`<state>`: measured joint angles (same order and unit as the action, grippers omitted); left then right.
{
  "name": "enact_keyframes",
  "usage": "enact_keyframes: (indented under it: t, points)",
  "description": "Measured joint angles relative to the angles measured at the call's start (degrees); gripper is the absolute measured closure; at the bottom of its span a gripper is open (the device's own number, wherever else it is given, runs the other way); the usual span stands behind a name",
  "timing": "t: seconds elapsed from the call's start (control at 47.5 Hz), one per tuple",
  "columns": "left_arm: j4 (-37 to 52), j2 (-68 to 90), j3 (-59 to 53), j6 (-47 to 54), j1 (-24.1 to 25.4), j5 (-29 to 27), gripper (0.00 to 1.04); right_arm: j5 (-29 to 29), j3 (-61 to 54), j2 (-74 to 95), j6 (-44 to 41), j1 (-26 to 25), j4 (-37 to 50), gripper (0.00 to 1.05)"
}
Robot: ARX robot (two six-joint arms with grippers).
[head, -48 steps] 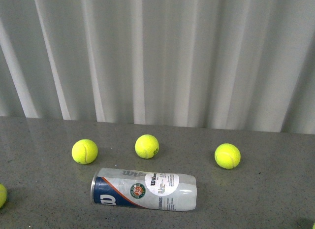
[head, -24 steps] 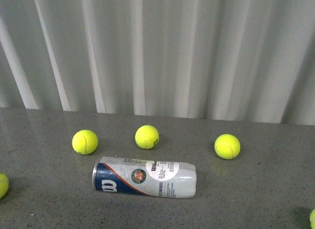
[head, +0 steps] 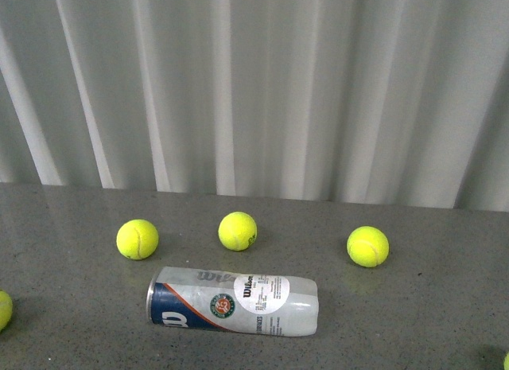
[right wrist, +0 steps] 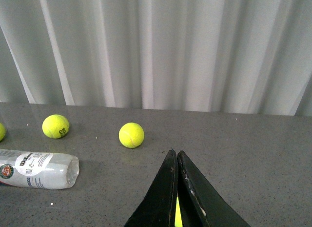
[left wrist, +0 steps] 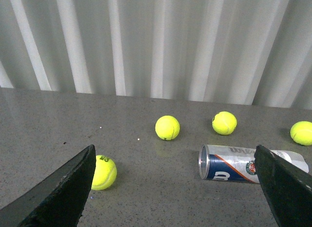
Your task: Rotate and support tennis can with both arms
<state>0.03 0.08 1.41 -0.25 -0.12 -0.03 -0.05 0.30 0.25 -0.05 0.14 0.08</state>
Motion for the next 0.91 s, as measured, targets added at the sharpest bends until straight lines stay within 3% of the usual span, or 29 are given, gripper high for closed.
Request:
enact_keyframes:
  t: [0.063, 0.147, 0.316, 0.358, 0.4, 0.505, 0.526, 0.674, 0.905]
  points:
    - [0.0, 0.0, 0.0, 0.0, 0.0, 0.0, 0.07, 0.0, 0.0, 0.0, -0.1, 0.0, 0.0, 1.00]
    - [0.0, 0.0, 0.0, 0.0, 0.0, 0.0, 0.07, 0.0, 0.0, 0.0, -0.1, 0.0, 0.0, 0.87]
    - [0.0, 0.0, 0.0, 0.0, 0.0, 0.0, 0.07, 0.0, 0.0, 0.0, -0.1, 0.0, 0.0, 0.48]
    - [-5.9, 4.1, 2.3, -3.9, 1.2, 3.6, 0.07, 0.0, 0.0, 0.0, -0.1, 0.0, 0.0, 0.37]
    - [-5.4, 13.0, 4.8, -9.5, 3.3, 8.2, 0.07, 0.1, 0.0, 0.0, -0.1, 0.0, 0.0, 0.28]
    - [8.2, 34.6, 10.3, -16.8, 7.3, 15.2, 0.07, 0.0, 0.0, 0.0, -0.1, 0.0, 0.0, 0.11]
    - [13.3, 40.8, 12.7, -17.8, 7.7, 18.9, 0.07, 0.0, 0.0, 0.0, 0.0, 0.0, 0.0, 0.06]
    - [26.7, 69.4, 24.5, -18.3, 7.3, 33.1, 0.07, 0.0, 0.0, 0.0, -0.1, 0.0, 0.0, 0.07]
    - [36.7, 95.4, 36.5, -20.1, 5.6, 39.8, 0.07, 0.0, 0.0, 0.0, -0.1, 0.0, 0.0, 0.07]
